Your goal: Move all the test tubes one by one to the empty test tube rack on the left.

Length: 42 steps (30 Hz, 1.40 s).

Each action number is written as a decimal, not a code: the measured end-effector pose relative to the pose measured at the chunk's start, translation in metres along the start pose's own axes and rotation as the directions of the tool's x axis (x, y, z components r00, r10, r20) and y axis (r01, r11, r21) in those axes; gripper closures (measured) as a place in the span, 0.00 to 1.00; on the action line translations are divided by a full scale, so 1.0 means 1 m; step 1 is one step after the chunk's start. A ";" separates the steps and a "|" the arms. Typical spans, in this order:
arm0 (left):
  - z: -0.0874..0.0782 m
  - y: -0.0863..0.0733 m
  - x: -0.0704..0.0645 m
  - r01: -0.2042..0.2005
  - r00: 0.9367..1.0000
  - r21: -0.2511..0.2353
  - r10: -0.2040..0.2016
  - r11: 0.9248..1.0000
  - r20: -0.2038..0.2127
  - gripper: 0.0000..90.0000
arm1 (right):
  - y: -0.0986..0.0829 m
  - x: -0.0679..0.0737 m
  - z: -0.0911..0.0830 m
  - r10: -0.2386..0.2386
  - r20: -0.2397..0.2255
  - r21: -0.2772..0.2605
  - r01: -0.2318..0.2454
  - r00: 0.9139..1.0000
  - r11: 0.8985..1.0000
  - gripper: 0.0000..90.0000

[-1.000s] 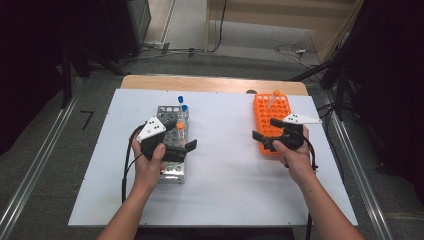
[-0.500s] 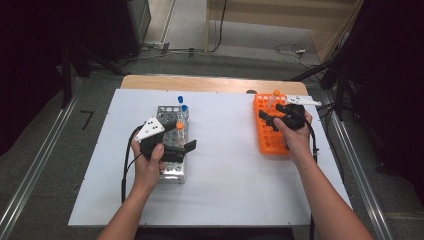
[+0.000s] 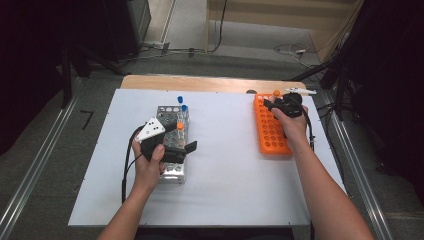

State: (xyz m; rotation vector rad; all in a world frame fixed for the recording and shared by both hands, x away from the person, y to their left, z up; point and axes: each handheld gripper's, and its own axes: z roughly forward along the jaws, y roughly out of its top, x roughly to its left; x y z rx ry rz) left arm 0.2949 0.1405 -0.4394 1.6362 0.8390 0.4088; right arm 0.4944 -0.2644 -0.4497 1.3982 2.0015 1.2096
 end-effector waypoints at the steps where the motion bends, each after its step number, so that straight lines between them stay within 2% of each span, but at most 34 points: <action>1: 0.000 0.000 0.000 0.000 1.000 0.000 0.000 1.000 0.000 0.00 | 0.001 0.000 0.002 -0.003 0.007 0.012 0.003 1.000 1.000 0.56; 7: 0.000 0.000 0.000 0.001 1.000 0.002 -0.001 1.000 0.000 0.00 | 0.003 0.002 0.007 -0.012 0.055 0.046 0.010 0.998 0.999 0.79; 14: 0.000 0.000 0.000 0.000 1.000 -0.001 0.000 1.000 -0.004 0.00 | 0.000 0.001 -0.002 -0.027 0.045 -0.009 0.027 0.999 1.000 0.81; 19: -0.001 0.001 0.000 -0.007 1.000 -0.005 0.007 1.000 -0.016 0.00 | 0.002 0.001 -0.017 -0.041 0.034 -0.058 0.043 0.999 0.997 0.81; 27: -0.002 0.003 -0.004 -0.048 0.998 -0.005 0.048 0.999 -0.031 0.00 | 0.008 0.015 -0.048 -0.097 -0.025 -0.103 0.094 0.995 0.990 0.81; 31: -0.004 0.005 -0.004 -0.058 0.998 -0.008 0.057 0.998 -0.028 0.00 | 0.005 0.027 -0.063 -0.147 -0.056 -0.113 0.140 0.988 0.984 0.81; 37: -0.004 0.006 -0.008 -0.073 0.997 -0.010 0.073 0.997 -0.014 0.00 | -0.010 0.045 -0.083 -0.166 -0.120 -0.134 0.150 0.979 0.980 0.81; 42: -0.003 0.007 -0.012 -0.079 0.997 -0.008 0.079 0.997 -0.006 0.00 | -0.024 0.058 -0.096 -0.186 -0.192 -0.140 0.161 0.963 0.977 0.81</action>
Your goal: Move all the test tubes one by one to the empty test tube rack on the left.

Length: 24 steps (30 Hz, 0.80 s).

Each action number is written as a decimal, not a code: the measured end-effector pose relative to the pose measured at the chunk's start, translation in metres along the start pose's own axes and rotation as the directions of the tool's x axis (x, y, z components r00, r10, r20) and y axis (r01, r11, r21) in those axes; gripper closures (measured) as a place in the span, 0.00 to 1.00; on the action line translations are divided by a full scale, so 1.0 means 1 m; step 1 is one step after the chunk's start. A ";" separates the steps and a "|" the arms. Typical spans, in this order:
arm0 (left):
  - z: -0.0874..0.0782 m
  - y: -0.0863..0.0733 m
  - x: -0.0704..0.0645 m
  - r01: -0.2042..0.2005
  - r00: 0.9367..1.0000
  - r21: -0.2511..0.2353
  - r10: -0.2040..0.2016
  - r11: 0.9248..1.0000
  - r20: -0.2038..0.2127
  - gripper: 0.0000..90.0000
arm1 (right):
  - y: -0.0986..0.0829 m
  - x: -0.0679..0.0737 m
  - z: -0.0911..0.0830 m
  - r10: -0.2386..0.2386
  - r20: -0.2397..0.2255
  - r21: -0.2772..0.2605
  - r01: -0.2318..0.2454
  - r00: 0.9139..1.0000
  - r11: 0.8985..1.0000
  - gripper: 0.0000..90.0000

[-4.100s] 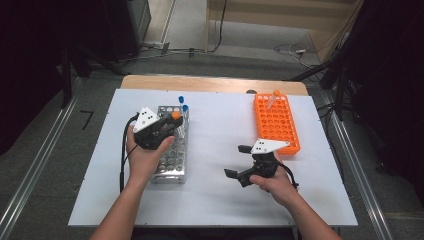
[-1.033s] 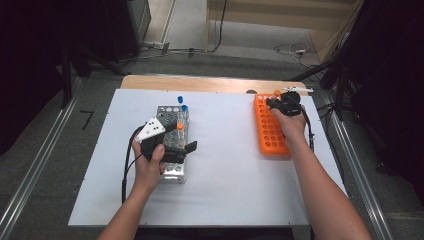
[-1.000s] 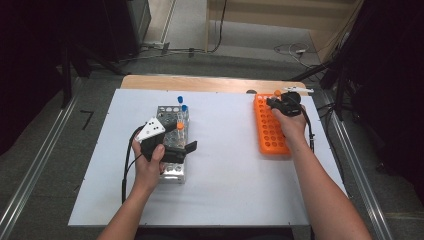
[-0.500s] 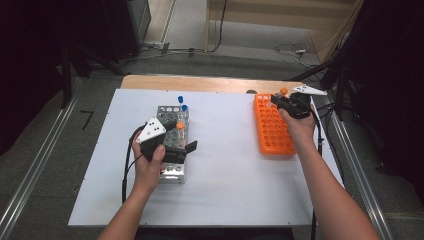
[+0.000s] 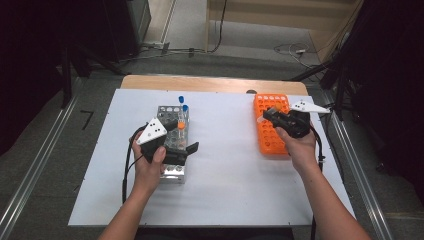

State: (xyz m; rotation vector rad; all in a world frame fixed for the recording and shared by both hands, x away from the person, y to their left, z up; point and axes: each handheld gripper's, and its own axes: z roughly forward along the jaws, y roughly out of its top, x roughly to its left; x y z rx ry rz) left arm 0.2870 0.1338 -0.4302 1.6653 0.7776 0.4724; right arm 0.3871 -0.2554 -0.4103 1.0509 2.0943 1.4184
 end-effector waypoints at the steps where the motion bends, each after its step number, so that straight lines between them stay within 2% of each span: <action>1: 0.001 0.000 -0.001 0.000 1.000 0.001 0.000 1.000 0.008 0.00 | -0.002 0.003 -0.002 -0.005 -0.015 -0.002 0.005 1.000 1.000 0.81; 9: 0.004 0.002 -0.011 -0.002 0.999 0.005 0.002 1.000 0.054 0.00 | -0.019 0.033 -0.011 -0.040 -0.111 0.017 0.042 0.993 0.999 0.81; 11: 0.005 0.003 -0.014 0.002 0.998 0.003 -0.002 1.000 0.059 0.02 | -0.024 0.039 -0.012 -0.048 -0.139 0.021 0.051 0.989 0.998 0.81; 13: 0.006 0.004 -0.018 0.007 0.997 -0.003 -0.007 1.000 0.073 0.02 | -0.027 0.045 -0.011 -0.078 -0.159 0.039 0.085 0.984 0.996 0.81; 15: 0.008 0.004 -0.023 0.002 0.996 0.003 -0.003 1.000 0.085 0.02 | -0.031 0.050 -0.011 -0.075 -0.185 0.042 0.084 0.980 0.996 0.81; 19: 0.012 0.004 -0.031 -0.003 0.994 0.014 0.001 1.000 0.109 0.02 | -0.036 0.059 -0.013 -0.087 -0.209 0.050 0.100 0.974 0.994 0.81; 24: 0.016 0.007 -0.038 0.009 0.995 0.029 -0.012 1.000 0.097 0.11 | -0.039 0.071 -0.017 -0.095 -0.245 0.049 0.110 0.965 0.993 0.81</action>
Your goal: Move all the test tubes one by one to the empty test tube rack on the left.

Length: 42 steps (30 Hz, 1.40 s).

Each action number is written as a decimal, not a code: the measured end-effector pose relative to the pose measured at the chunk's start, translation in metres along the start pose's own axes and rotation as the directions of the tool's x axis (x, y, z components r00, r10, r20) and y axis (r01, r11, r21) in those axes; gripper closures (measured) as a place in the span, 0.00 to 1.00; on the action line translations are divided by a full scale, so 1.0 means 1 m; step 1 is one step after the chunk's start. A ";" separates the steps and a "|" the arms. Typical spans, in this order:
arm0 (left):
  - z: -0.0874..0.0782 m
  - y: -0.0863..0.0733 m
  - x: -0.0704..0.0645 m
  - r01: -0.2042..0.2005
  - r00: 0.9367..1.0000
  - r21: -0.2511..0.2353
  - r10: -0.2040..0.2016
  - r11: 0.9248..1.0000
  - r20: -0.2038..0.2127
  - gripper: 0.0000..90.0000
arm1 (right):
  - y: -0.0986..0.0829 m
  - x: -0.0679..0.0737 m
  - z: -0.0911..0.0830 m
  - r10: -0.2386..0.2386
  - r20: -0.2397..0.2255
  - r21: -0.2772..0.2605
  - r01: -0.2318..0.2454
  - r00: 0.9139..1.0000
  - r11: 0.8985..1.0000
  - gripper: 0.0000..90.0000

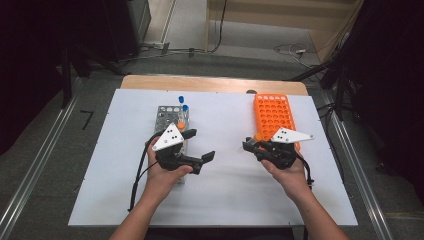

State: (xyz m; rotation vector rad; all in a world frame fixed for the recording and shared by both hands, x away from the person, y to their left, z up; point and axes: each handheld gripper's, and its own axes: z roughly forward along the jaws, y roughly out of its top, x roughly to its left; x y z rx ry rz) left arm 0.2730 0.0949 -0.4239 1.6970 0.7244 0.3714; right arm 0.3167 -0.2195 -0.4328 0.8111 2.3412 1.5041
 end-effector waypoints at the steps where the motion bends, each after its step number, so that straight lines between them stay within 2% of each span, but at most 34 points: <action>1: 0.001 0.001 -0.001 0.008 1.000 0.001 -0.008 1.000 0.003 0.14 | -0.001 0.002 0.000 -0.004 -0.007 0.003 0.004 1.000 1.000 0.81; 4: 0.004 0.002 -0.004 -0.002 1.000 0.014 0.002 1.000 0.010 0.22 | -0.002 0.010 0.003 -0.016 -0.028 0.011 0.016 0.999 1.000 0.81; 10: 0.010 0.003 -0.013 -0.024 0.997 0.031 0.022 0.999 0.080 0.37 | -0.003 0.025 0.012 -0.053 -0.080 0.043 0.056 0.995 0.998 0.81; 15: 0.017 0.003 -0.020 -0.055 0.990 0.046 0.048 0.997 0.132 0.47 | -0.003 0.038 0.021 -0.072 -0.120 0.059 0.080 0.990 0.995 0.81; 21: 0.026 0.001 -0.028 -0.074 0.981 0.068 0.060 0.995 0.187 0.55 | -0.003 0.048 0.028 -0.085 -0.153 0.075 0.098 0.985 0.992 0.81; 27: 0.031 0.000 -0.030 -0.076 0.977 0.081 0.058 0.994 0.206 0.64 | -0.003 0.057 0.034 -0.101 -0.180 0.087 0.118 0.978 0.989 0.81; 33: 0.033 -0.002 -0.030 -0.080 0.969 0.085 0.058 0.993 0.239 0.74 | -0.003 0.059 0.035 -0.097 -0.194 0.095 0.117 0.976 0.989 0.81; 37: 0.032 -0.002 -0.030 -0.088 0.968 0.091 0.063 0.992 0.241 0.76 | -0.004 0.059 0.035 -0.096 -0.198 0.097 0.117 0.975 0.988 0.81; 42: 0.030 -0.001 -0.032 -0.112 0.969 0.082 0.091 0.990 0.228 0.78 | -0.003 0.059 0.035 -0.093 -0.204 0.096 0.115 0.975 0.989 0.81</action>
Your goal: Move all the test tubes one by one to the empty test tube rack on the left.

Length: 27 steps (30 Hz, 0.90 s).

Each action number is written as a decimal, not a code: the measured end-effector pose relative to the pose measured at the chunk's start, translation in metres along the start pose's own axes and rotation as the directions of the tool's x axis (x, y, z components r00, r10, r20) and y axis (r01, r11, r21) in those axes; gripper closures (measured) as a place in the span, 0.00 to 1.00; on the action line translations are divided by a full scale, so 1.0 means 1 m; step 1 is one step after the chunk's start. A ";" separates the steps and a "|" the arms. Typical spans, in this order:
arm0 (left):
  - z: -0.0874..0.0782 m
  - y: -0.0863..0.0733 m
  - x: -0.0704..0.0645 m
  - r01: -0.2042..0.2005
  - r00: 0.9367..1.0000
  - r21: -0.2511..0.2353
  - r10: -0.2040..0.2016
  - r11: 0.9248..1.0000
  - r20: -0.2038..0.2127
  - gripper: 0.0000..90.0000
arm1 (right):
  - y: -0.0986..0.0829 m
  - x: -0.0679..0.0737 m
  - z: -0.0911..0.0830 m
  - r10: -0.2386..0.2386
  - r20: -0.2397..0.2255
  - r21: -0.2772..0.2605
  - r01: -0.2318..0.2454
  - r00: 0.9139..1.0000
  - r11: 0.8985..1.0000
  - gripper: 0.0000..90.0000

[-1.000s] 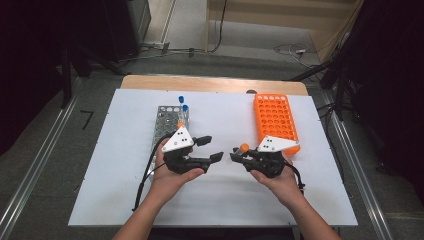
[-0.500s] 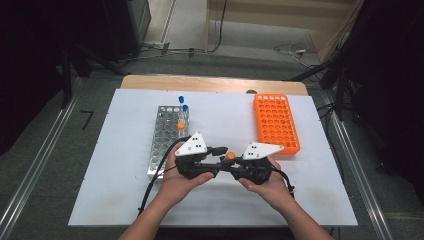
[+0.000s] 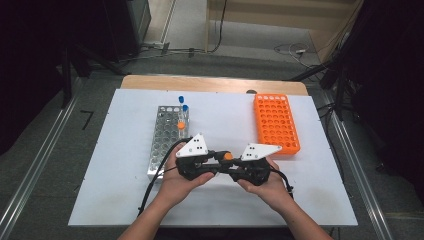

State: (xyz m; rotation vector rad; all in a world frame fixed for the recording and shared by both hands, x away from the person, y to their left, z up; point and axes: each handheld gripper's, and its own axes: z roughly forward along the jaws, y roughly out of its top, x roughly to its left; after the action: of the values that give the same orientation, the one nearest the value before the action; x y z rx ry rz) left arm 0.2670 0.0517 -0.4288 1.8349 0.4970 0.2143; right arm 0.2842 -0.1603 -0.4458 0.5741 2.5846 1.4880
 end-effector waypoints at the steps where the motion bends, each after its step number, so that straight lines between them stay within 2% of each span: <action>1: 0.000 0.000 0.000 -0.006 1.000 0.003 0.006 1.000 -0.005 0.78 | 0.000 0.000 0.000 -0.002 0.000 0.000 0.002 1.000 1.000 0.81; 5: -0.002 0.000 0.000 -0.019 1.000 -0.006 0.019 1.000 -0.016 0.79 | 0.000 0.000 -0.001 0.000 0.000 -0.004 0.000 1.000 1.000 0.80; 12: -0.007 0.001 0.002 -0.004 1.000 -0.031 0.003 0.999 -0.026 0.79 | 0.000 -0.001 -0.003 0.004 0.002 -0.020 -0.004 1.000 1.000 0.77; 15: -0.012 0.002 0.005 0.004 0.999 -0.045 -0.006 0.999 -0.039 0.79 | -0.001 -0.003 -0.005 0.006 0.002 -0.019 -0.006 1.000 1.000 0.68; 19: -0.019 0.002 0.010 0.010 0.998 -0.059 -0.013 0.998 -0.059 0.79 | -0.004 -0.004 -0.009 -0.001 -0.003 -0.026 0.001 1.000 1.000 0.50; 23: -0.024 0.003 0.013 0.017 0.997 -0.073 -0.022 0.997 -0.076 0.79 | -0.007 -0.007 -0.016 0.018 0.004 -0.032 -0.018 1.000 0.999 0.30; 27: -0.030 0.003 0.016 0.026 0.995 -0.085 -0.034 0.996 -0.096 0.79 | -0.013 -0.011 -0.025 0.025 0.012 -0.033 -0.025 1.000 0.999 0.16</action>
State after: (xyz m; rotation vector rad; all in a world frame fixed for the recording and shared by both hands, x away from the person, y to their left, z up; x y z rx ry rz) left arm 0.2704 0.0838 -0.4181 1.7404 0.5752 0.3011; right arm 0.2838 -0.1908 -0.4448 0.6122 2.5479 1.5268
